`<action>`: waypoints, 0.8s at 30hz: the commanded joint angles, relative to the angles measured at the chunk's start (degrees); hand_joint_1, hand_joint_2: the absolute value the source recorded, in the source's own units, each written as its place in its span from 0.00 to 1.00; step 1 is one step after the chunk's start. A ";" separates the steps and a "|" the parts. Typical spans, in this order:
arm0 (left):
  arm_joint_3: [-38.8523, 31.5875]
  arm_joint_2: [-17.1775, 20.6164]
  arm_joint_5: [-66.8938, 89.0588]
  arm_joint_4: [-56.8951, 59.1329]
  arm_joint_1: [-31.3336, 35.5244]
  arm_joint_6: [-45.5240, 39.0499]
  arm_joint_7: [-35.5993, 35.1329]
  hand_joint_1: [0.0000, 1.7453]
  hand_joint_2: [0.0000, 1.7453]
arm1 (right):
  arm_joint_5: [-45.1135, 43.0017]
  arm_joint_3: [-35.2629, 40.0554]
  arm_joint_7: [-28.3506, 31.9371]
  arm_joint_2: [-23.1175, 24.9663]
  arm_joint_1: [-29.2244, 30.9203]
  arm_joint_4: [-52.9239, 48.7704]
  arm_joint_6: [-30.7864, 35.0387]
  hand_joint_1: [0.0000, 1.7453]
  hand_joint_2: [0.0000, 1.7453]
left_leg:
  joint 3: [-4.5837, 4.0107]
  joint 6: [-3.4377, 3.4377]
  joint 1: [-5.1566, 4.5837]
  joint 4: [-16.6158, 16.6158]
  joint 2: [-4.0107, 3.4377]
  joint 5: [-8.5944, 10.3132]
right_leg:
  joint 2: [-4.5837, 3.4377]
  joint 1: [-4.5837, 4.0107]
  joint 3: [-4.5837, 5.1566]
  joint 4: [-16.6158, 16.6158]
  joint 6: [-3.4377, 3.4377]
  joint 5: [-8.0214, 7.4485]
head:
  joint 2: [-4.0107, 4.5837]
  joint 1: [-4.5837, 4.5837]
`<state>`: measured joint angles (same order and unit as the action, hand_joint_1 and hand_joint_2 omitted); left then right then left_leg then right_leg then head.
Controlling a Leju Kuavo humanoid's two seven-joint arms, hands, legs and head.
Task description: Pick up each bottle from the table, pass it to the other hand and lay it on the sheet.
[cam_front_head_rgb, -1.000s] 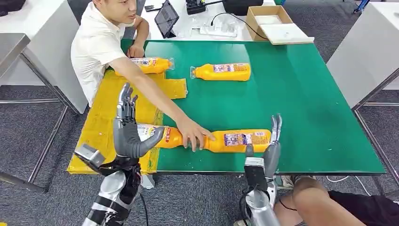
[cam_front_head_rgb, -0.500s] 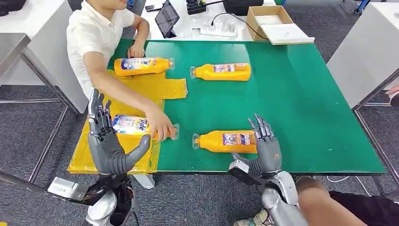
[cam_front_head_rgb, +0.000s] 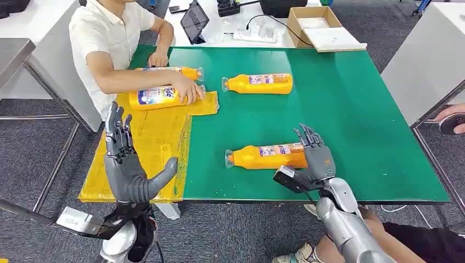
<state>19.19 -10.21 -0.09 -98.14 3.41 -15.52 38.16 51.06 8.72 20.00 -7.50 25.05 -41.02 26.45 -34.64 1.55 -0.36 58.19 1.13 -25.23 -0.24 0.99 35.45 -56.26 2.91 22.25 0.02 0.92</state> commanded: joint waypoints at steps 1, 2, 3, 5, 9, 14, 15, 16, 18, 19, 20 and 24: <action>1.34 1.85 -0.63 4.13 2.42 0.17 1.84 0.00 1.00 | -0.04 1.50 -0.47 0.36 4.99 10.07 -1.44 0.00 1.00 | 0.19 -0.10 0.02 -0.05 -0.09 -0.06 | -0.01 -0.04 -0.16 0.02 -0.10 0.05 | 0.00 0.00; 1.29 1.78 -1.11 4.94 2.62 0.50 1.84 0.00 1.00 | -0.63 1.29 -0.76 0.64 5.71 11.35 -3.04 0.00 1.00 | 0.33 -0.15 0.06 -0.07 -0.16 -0.11 | -0.04 -0.08 -0.29 0.06 -0.16 0.08 | 0.00 0.00; 1.29 1.72 -1.93 5.97 2.79 1.15 1.84 0.00 1.00 | -0.41 1.61 -1.10 0.66 6.31 12.36 -3.72 0.00 1.00 | 0.27 -0.12 0.04 -0.07 -0.14 -0.08 | -0.04 -0.05 -0.23 0.05 -0.12 0.06 | 0.00 0.00; 1.29 1.78 -2.37 6.27 2.90 1.71 1.84 0.00 1.00 | -0.02 2.19 -1.56 0.75 7.20 13.86 -5.02 0.00 1.00 | 0.26 -0.12 0.04 -0.07 -0.15 -0.07 | -0.06 -0.06 -0.22 0.06 -0.12 0.04 | 0.00 -0.02; 1.51 2.19 -2.49 6.09 2.74 2.67 1.84 0.00 1.00 | -0.84 2.65 -1.26 0.85 8.41 15.55 -9.57 0.00 1.00 | 0.22 -0.11 0.04 -0.04 -0.19 -0.07 | -0.10 -0.05 -0.18 0.03 -0.12 0.03 | 0.00 0.00; 1.39 2.40 -2.66 6.85 2.86 3.60 1.84 0.00 1.00 | 0.91 5.74 -3.73 -0.31 9.29 17.89 -15.83 0.00 1.00 | 0.16 -0.08 0.03 -0.05 -0.08 -0.04 | -0.01 -0.04 -0.15 0.04 -0.10 0.04 | 0.00 0.00; 1.36 2.41 -2.67 6.85 2.86 3.62 1.84 0.00 1.00 | 0.95 5.80 -3.82 -0.40 9.25 17.92 -15.89 0.00 1.00 | 0.28 -0.12 0.05 -0.06 -0.14 -0.09 | -0.03 -0.07 -0.25 0.05 -0.14 0.08 | 0.00 0.00; 1.47 2.59 -2.90 7.09 2.92 4.27 1.84 0.00 1.00 | 1.79 7.28 -4.71 -0.84 9.63 18.73 -18.33 0.00 1.00 | 0.20 -0.08 0.02 -0.05 -0.09 -0.06 | -0.01 -0.03 -0.17 0.03 -0.09 0.06 | 0.00 0.00; 1.46 2.78 -2.86 7.06 2.87 4.72 1.84 0.00 1.00 | 2.15 9.05 -5.93 -1.49 10.07 19.41 -21.94 0.00 1.00 | 0.39 -0.15 0.07 -0.08 -0.15 -0.12 | -0.01 -0.10 -0.36 0.06 -0.17 0.11 | 0.00 -0.02; 1.43 2.84 -2.90 7.15 2.93 4.93 1.84 0.00 1.00 | 2.44 10.06 -5.94 -1.89 10.42 19.72 -23.08 0.00 1.00 | 0.28 -0.11 0.04 -0.06 -0.08 -0.06 | 0.04 -0.06 -0.25 0.05 -0.12 0.08 | 0.00 0.00; 1.43 2.84 -2.90 7.16 2.94 4.93 1.84 0.00 1.00 | 2.44 10.06 -5.94 -1.98 10.46 19.74 -23.11 0.00 1.00 | 0.43 -0.16 0.08 -0.09 -0.11 -0.11 | 0.06 -0.11 -0.40 0.08 -0.18 0.12 | 0.00 -0.02; 1.42 2.83 -2.90 7.17 2.96 4.93 1.84 0.00 1.00 | 2.43 10.05 -5.94 -2.03 10.57 19.74 -23.18 0.00 1.00 | 0.42 -0.11 0.08 -0.08 -0.03 -0.03 | 0.11 -0.10 -0.39 0.13 -0.13 0.05 | 0.00 0.00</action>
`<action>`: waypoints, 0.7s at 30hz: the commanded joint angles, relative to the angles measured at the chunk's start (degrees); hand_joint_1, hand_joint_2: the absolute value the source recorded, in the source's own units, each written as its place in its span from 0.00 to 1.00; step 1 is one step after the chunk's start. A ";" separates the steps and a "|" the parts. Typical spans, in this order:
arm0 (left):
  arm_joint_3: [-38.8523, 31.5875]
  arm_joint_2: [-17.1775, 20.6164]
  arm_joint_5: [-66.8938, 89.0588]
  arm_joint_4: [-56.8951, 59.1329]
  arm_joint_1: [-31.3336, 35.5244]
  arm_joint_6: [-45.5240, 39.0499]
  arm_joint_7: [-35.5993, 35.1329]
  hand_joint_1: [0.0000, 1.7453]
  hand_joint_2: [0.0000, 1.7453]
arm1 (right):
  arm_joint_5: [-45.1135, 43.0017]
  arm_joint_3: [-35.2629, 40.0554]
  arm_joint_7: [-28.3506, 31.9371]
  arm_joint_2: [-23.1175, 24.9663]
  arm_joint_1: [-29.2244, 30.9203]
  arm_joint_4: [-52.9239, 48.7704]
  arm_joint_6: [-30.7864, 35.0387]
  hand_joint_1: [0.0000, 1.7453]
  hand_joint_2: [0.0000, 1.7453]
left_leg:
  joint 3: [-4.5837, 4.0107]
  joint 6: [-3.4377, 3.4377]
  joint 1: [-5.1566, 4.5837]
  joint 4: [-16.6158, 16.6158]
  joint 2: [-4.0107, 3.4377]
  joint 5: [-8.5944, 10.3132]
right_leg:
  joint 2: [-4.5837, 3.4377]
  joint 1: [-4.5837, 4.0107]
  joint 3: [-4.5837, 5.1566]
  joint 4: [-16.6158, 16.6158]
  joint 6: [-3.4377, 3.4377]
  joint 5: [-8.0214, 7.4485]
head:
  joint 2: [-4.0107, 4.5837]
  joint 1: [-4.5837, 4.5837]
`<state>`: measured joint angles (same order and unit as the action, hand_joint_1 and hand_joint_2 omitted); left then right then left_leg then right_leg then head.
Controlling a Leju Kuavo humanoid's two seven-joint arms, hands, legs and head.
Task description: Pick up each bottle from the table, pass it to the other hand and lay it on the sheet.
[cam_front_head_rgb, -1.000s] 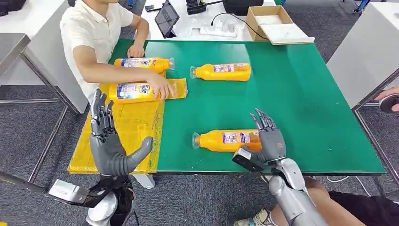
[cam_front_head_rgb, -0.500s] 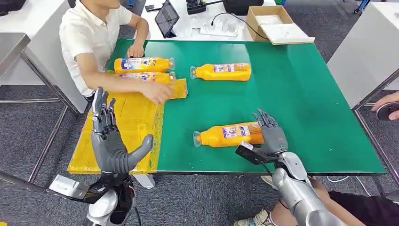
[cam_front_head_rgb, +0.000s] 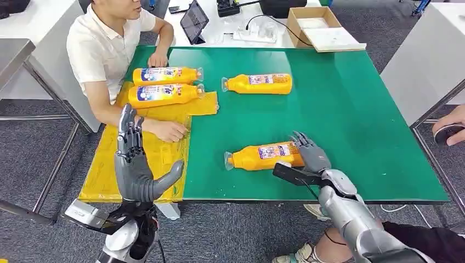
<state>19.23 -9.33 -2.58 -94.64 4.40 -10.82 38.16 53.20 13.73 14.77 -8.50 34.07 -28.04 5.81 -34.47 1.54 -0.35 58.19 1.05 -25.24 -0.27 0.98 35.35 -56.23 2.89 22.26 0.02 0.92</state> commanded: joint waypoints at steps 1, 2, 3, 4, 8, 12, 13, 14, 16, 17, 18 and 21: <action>1.36 1.91 -0.53 3.88 2.12 0.37 1.84 0.00 1.00 | 0.54 5.70 -0.55 -1.08 1.78 6.83 -2.97 0.00 1.00 | 0.33 -0.13 0.09 -0.12 0.05 -0.01 | 0.17 -0.11 -0.39 0.16 -0.15 0.03 | 0.00 0.02; 1.32 1.84 -0.91 4.05 2.28 0.73 1.83 0.00 1.00 | 0.32 5.91 -0.27 -1.00 2.17 6.96 -3.24 0.00 1.00 | 0.41 -0.17 0.10 -0.10 0.01 -0.03 | 0.17 -0.13 -0.47 0.15 -0.20 0.05 | 0.00 0.00; 1.26 1.74 -1.37 4.33 2.44 1.08 1.62 0.00 1.00 | 0.33 6.12 -0.21 -0.94 2.46 7.08 -3.25 0.17 1.00 | 0.44 -0.18 0.10 -0.11 -0.03 -0.02 | 0.13 -0.13 -0.49 0.14 -0.21 0.04 | 0.00 0.02; 1.24 1.67 -1.49 4.51 2.56 1.19 1.56 0.00 1.00 | 0.41 6.38 -0.09 -0.85 2.68 7.17 -3.27 0.52 1.00 | 0.32 -0.10 0.06 -0.04 -0.01 -0.02 | 0.07 -0.07 -0.36 0.06 -0.12 0.02 | 0.00 0.00; 1.58 1.49 -2.24 5.12 2.48 2.11 1.25 0.00 1.00 | -0.48 7.01 1.62 -0.23 2.84 7.56 -3.46 1.00 1.00 | 0.36 -0.08 0.04 -0.07 0.00 0.01 | 0.08 -0.05 -0.39 0.09 -0.09 0.00 | 0.00 0.00; 1.58 1.69 -2.35 3.73 0.92 2.13 1.25 0.00 1.00 | -3.99 5.51 5.10 0.25 0.16 5.89 -2.97 1.00 1.00 | 0.53 -0.13 0.11 -0.14 -0.01 -0.04 | 0.12 -0.13 -0.57 0.18 -0.14 0.04 | 0.00 0.00; 1.51 1.51 -2.44 3.93 0.94 2.04 1.17 0.00 1.00 | -4.38 5.50 4.97 0.31 -0.09 5.76 -2.47 1.00 1.00 | 0.50 -0.09 0.08 -0.12 0.01 -0.03 | 0.11 -0.10 -0.54 0.15 -0.10 0.04 | 0.00 0.00; 1.22 1.14 -2.88 4.18 0.94 1.83 0.89 0.00 1.00 | -4.45 5.60 5.18 0.35 -0.29 5.43 -1.66 1.00 1.00 | 0.48 -0.07 0.07 -0.11 0.00 -0.02 | 0.09 -0.09 -0.51 0.12 -0.08 0.03 | 0.00 0.00; -0.28 -0.18 -3.47 4.44 0.76 -0.68 0.71 0.00 1.00 | -6.45 4.14 5.86 1.10 -1.25 4.25 0.20 1.00 1.00 | 0.52 -0.09 0.08 -0.12 -0.06 -0.05 | 0.07 -0.11 -0.54 0.13 -0.11 0.04 | 0.00 0.00; -1.26 -1.00 -3.35 4.64 0.53 -2.98 0.43 0.00 1.00 | -7.30 3.40 5.98 1.49 -1.96 3.37 1.54 1.00 1.00 | 0.48 -0.08 0.09 -0.08 -0.10 -0.05 | 0.04 -0.11 -0.50 0.12 -0.08 0.02 | 0.00 0.02; -2.02 -1.53 -2.93 5.07 0.43 -5.85 -0.34 0.00 1.00 | -8.11 2.75 6.22 1.83 -2.98 2.05 3.01 1.00 1.00 | 0.55 -0.12 0.11 -0.13 -0.13 -0.06 | 0.04 -0.14 -0.57 0.17 -0.13 0.03 | 0.00 -0.02; -2.09 -1.26 -2.93 5.32 0.46 -5.85 -0.33 0.00 1.00 | -8.15 2.77 6.17 2.05 -3.37 1.84 3.29 1.00 1.00 | 0.40 -0.07 0.07 -0.07 -0.09 -0.03 | 0.03 -0.09 -0.43 0.11 -0.08 0.01 | 0.00 0.02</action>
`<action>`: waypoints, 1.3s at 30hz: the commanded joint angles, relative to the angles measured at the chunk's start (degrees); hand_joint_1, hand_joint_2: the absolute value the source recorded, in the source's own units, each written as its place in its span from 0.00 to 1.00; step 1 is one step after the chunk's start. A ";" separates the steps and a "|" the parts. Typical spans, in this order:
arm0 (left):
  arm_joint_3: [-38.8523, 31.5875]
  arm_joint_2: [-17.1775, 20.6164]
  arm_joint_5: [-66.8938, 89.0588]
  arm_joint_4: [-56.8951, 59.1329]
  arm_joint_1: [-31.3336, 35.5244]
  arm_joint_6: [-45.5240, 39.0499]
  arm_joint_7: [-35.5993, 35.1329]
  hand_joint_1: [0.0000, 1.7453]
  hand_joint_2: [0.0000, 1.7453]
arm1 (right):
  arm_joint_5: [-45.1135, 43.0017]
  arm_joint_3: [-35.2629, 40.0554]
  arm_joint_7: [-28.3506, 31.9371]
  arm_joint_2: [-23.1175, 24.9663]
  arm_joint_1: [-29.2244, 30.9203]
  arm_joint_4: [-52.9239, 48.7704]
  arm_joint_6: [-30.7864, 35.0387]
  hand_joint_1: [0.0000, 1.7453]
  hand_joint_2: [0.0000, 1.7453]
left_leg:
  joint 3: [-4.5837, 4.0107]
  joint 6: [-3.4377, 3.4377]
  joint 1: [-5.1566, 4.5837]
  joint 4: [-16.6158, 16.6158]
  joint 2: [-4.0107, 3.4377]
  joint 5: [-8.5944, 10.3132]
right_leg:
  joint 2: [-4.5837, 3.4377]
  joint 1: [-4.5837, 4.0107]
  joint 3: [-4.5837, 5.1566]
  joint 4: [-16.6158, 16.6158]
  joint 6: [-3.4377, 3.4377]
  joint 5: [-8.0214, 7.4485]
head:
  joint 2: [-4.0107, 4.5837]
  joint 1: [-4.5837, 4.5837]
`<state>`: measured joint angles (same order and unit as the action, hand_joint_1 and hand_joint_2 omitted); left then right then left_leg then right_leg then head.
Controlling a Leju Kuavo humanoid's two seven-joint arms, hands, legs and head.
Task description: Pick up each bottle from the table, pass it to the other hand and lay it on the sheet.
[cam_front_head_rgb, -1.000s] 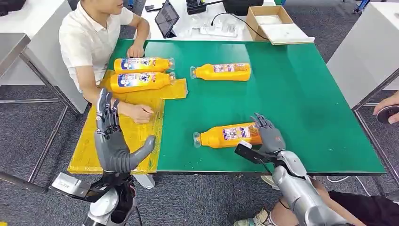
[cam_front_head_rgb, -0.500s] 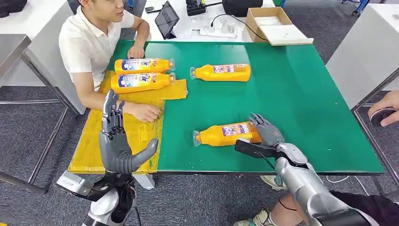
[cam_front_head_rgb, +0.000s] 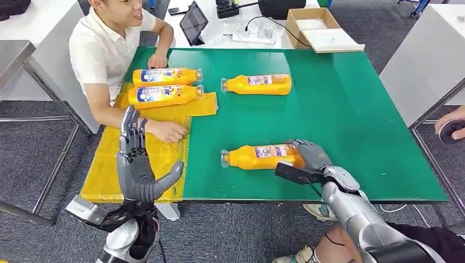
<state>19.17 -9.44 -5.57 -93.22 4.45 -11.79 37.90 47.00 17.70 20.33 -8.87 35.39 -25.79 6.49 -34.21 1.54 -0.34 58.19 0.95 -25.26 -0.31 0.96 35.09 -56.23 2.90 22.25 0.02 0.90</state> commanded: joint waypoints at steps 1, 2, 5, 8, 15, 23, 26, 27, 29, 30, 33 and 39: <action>-2.03 -1.15 0.06 3.90 0.41 -4.89 -0.07 0.00 1.00 | -1.94 -1.21 0.62 2.42 -4.68 -0.41 2.62 1.00 1.00 | 0.20 -0.11 0.07 -0.10 -0.03 -0.02 | 0.05 -0.08 -0.22 0.11 -0.12 0.03 | 0.00 0.02; -2.03 -1.12 0.06 3.95 0.40 -4.89 -0.07 0.00 1.00 | -1.94 -1.21 0.62 2.30 -4.64 -0.43 2.56 1.00 1.00 | 0.16 -0.10 0.07 -0.08 -0.06 -0.03 | 0.02 -0.08 -0.18 0.10 -0.11 0.02 | 0.00 0.02; -3.72 -2.64 -0.29 5.28 -0.14 -9.18 -2.62 0.00 1.00 | -4.39 -3.58 1.09 2.63 -6.56 -2.84 4.75 1.00 1.00 | 0.15 -0.09 0.06 -0.08 -0.08 -0.01 | 0.04 -0.07 -0.16 0.11 -0.10 0.01 | 0.00 0.02; -3.95 -3.00 -6.09 9.70 -1.17 -7.09 -6.95 0.00 1.00 | -11.23 -9.35 4.52 4.47 -11.17 -9.82 8.01 1.00 1.00 | 0.38 -0.15 0.12 -0.24 0.00 -0.02 | 0.15 -0.14 -0.42 0.27 -0.17 0.04 | 0.00 0.00; -1.58 -3.10 -9.75 9.99 -6.08 -5.71 -3.42 0.00 1.00 | -27.34 -14.63 10.49 11.95 -21.60 -36.12 10.67 1.00 1.00 | 0.02 -0.11 0.03 -0.11 -0.21 -0.11 | -0.15 -0.03 0.00 0.02 -0.13 0.07 | 0.00 0.02; -0.95 -2.22 -7.61 13.07 -6.22 -4.88 -2.72 0.00 1.00 | -33.23 -9.57 11.80 15.15 -26.40 -44.89 11.59 1.00 1.00 | -0.30 -0.11 0.05 -0.07 -0.06 -0.12 | -0.03 -0.03 0.33 0.00 -0.13 0.09 | 0.00 0.00; -0.80 -2.16 -7.12 13.19 -6.04 -4.77 -2.56 0.00 1.00 | -33.43 -9.17 12.06 15.05 -26.14 -44.47 11.74 1.00 1.00 | -0.23 -0.12 0.05 -0.07 -0.04 -0.14 | -0.01 -0.04 0.25 0.00 -0.15 0.13 | 0.00 0.04; -0.53 -1.99 -6.56 13.15 -6.07 -4.41 -2.33 0.00 1.00 | -33.58 -8.69 12.42 15.15 -25.97 -44.34 12.07 1.00 1.00 | -0.14 -0.15 0.07 -0.06 -0.11 -0.19 | -0.05 -0.06 0.16 0.01 -0.18 0.16 | 0.00 0.00; 0.62 -1.40 -6.25 12.43 -6.48 -1.22 -1.34 0.00 1.00 | -34.11 -7.17 12.55 15.34 -25.03 -43.12 12.15 1.00 1.00 | -0.23 -0.12 0.04 -0.07 -0.12 -0.15 | -0.06 -0.03 0.26 0.00 -0.14 0.11 | 0.00 0.02; 1.23 -1.16 -6.43 12.13 -6.68 0.38 -1.02 0.00 1.00 | -34.27 -6.57 12.46 15.38 -24.54 -42.34 12.05 1.00 1.00 | -0.29 -0.10 0.03 -0.07 -0.11 -0.13 | -0.07 -0.01 0.32 0.00 -0.12 0.09 | 0.00 0.02; 2.47 -0.93 -6.69 11.78 -6.94 4.03 -0.44 0.00 1.00 | -34.57 -3.75 12.28 15.80 -22.78 -38.46 10.54 1.00 1.00 | -0.11 -0.15 0.05 -0.09 -0.25 -0.20 | -0.16 -0.05 0.16 0.02 -0.18 0.13 | 0.00 0.00; 2.03 -1.77 -9.03 13.02 -5.53 6.95 -2.47 0.00 1.00 | -31.83 3.78 12.52 17.17 -22.22 -33.04 8.43 1.00 1.00 | -0.20 -0.12 0.09 -0.08 -0.24 -0.16 | -0.15 -0.08 0.23 0.02 -0.15 0.08 | 0.00 0.02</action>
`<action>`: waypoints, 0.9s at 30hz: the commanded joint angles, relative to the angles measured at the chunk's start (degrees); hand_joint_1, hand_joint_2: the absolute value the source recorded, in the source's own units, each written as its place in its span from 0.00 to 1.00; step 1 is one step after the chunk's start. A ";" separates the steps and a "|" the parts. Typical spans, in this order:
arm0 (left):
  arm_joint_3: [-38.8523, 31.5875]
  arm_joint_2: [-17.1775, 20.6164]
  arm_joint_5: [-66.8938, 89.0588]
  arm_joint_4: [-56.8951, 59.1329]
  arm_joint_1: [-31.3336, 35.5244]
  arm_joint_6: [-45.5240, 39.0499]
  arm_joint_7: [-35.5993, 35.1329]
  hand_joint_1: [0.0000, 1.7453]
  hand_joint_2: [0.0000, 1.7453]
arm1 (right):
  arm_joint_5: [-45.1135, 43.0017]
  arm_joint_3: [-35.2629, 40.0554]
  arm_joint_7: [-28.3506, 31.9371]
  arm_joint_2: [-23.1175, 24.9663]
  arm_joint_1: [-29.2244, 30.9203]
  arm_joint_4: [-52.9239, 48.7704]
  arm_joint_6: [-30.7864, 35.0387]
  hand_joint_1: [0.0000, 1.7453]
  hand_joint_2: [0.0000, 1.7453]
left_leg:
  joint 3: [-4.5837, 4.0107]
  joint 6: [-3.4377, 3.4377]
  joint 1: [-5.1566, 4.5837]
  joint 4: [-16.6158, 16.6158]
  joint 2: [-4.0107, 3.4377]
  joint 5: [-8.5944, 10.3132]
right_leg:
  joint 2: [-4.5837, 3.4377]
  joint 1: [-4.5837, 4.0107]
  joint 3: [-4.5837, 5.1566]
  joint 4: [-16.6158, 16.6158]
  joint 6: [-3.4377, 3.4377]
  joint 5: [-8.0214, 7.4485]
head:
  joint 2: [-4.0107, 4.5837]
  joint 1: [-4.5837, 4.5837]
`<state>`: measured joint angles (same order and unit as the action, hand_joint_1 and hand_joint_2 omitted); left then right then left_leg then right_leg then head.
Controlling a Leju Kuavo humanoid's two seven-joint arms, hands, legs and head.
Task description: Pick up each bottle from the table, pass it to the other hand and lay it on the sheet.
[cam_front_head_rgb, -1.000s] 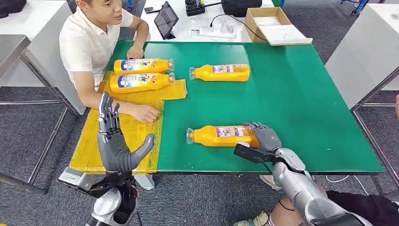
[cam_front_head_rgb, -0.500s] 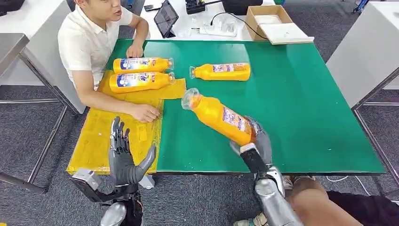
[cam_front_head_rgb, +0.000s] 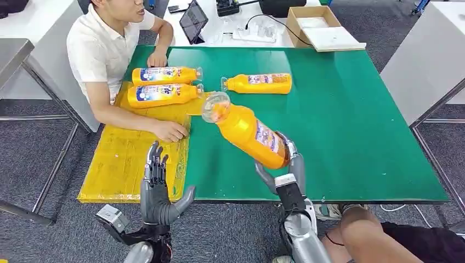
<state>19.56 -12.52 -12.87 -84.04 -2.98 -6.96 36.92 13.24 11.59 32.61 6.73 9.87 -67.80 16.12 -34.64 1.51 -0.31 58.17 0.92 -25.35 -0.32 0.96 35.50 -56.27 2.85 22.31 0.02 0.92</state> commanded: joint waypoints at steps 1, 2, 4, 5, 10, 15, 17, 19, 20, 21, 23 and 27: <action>1.55 1.33 -1.78 3.95 2.00 2.16 -1.54 0.00 1.00 | 1.91 9.93 0.28 1.42 3.34 9.13 -1.14 1.00 1.00 | 0.32 -0.11 0.06 -0.09 -0.20 -0.09 | -0.11 -0.07 -0.25 0.08 -0.13 0.04 | 0.00 0.00; 1.55 1.33 -1.78 3.95 2.00 2.16 -1.54 0.00 1.00 | 1.91 9.93 0.28 1.42 3.34 9.13 -1.14 1.00 1.00 | 0.24 -0.10 0.06 -0.08 -0.14 -0.06 | -0.06 -0.07 -0.18 0.07 -0.11 0.04 | 0.00 0.00; 1.54 1.35 -1.78 3.99 1.93 2.16 -1.54 0.00 1.00 | 1.92 9.83 0.27 1.14 3.52 9.09 -1.17 1.00 1.00 | 0.31 -0.11 0.05 -0.10 -0.08 -0.07 | -0.01 -0.07 -0.26 0.08 -0.13 0.07 | 0.00 -0.02; 1.54 1.35 -1.78 3.99 1.93 2.16 -1.54 0.00 1.00 | 1.92 9.83 0.27 1.14 3.52 9.09 -1.17 1.00 1.00 | 0.26 -0.09 0.07 -0.07 -0.07 -0.06 | -0.02 -0.08 -0.22 0.08 -0.11 0.05 | 0.00 0.02; 1.52 1.14 -2.40 4.34 2.50 3.23 -1.93 0.00 1.00 | 3.47 13.66 -0.03 1.37 4.40 11.68 -3.55 1.00 1.00 | 0.20 -0.07 0.02 -0.07 -0.11 -0.04 | -0.06 -0.02 -0.15 0.06 -0.09 0.03 | 0.00 0.00; 2.60 0.78 -2.52 4.64 3.81 4.32 -2.19 0.00 1.00 | 5.03 17.59 0.85 3.49 5.71 17.27 -2.75 1.00 1.00 | 0.26 -0.11 0.06 -0.08 -0.18 -0.07 | -0.12 -0.07 -0.20 0.08 -0.13 0.03 | 0.00 0.02; 2.93 0.77 -3.04 4.55 4.06 5.01 -2.53 0.00 1.00 | 5.23 18.73 1.33 3.70 6.10 18.79 -2.32 1.00 1.00 | 0.31 -0.13 0.06 -0.09 -0.16 -0.07 | -0.07 -0.08 -0.24 0.07 -0.16 0.06 | 0.00 0.00; 2.97 0.65 -3.98 5.04 4.46 5.59 -3.25 0.00 1.00 | 5.21 19.48 1.66 3.58 6.23 19.30 -2.07 1.00 1.00 | 0.34 -0.15 0.09 -0.09 -0.10 -0.09 | -0.02 -0.11 -0.29 0.08 -0.17 0.08 | 0.00 0.00; 2.87 0.57 -4.32 5.31 4.63 5.70 -3.46 0.00 1.00 | 5.21 19.67 1.74 3.55 6.23 19.34 -2.08 1.00 1.00 | 0.32 -0.12 0.07 -0.09 -0.09 -0.08 | -0.03 -0.09 -0.27 0.09 -0.14 0.07 | 0.00 0.00; 2.83 0.52 -4.49 5.64 4.90 5.78 -3.53 0.00 1.00 | 5.22 19.94 1.77 3.50 6.31 19.37 -2.27 1.00 1.00 | 0.25 -0.10 0.07 -0.08 -0.08 -0.05 | -0.03 -0.08 -0.20 0.08 -0.11 0.04 | 0.00 0.00; 2.85 0.42 -4.53 5.81 5.15 5.81 -3.53 0.00 1.00 | 5.22 20.15 1.75 3.57 6.34 19.34 -2.40 1.00 1.00 | 0.29 -0.10 0.08 -0.08 -0.03 -0.05 | 0.03 -0.09 -0.26 0.09 -0.11 0.06 | 0.00 0.02; 3.58 0.83 -4.33 6.61 5.87 6.66 -3.17 0.00 1.00 | 5.21 21.62 1.82 3.88 7.69 21.09 -3.52 1.00 1.00 | 0.17 -0.07 0.05 -0.05 -0.03 -0.02 | 0.03 -0.05 -0.14 0.04 -0.09 0.04 | 0.00 0.04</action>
<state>21.05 -12.79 -17.20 -82.07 -0.41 -1.29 33.86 18.40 28.46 34.25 10.47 13.19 -54.55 13.73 -34.64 1.51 -0.28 58.17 0.93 -25.33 -0.32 0.94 35.53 -56.27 2.84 22.32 0.02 0.96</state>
